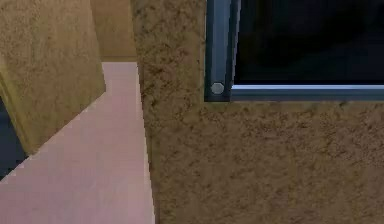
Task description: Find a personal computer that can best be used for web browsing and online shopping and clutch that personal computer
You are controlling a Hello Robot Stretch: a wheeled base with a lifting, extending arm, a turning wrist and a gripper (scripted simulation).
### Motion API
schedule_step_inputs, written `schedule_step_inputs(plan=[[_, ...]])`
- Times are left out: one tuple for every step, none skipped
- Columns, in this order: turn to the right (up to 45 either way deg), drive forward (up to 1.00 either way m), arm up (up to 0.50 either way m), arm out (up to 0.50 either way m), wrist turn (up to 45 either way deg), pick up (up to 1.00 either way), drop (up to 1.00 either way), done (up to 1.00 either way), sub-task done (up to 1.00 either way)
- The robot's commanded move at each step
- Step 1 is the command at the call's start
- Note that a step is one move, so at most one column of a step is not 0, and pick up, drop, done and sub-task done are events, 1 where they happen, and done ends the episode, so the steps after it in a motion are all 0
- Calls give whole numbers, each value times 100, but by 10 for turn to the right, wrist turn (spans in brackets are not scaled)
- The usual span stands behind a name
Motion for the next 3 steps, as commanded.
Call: schedule_step_inputs(plan=[[-450,0,0,0,0,0,0,0,0],[-150,0,0,0,0,0,0,0,0],[0,100,0,0,0,0,0,0,0]])
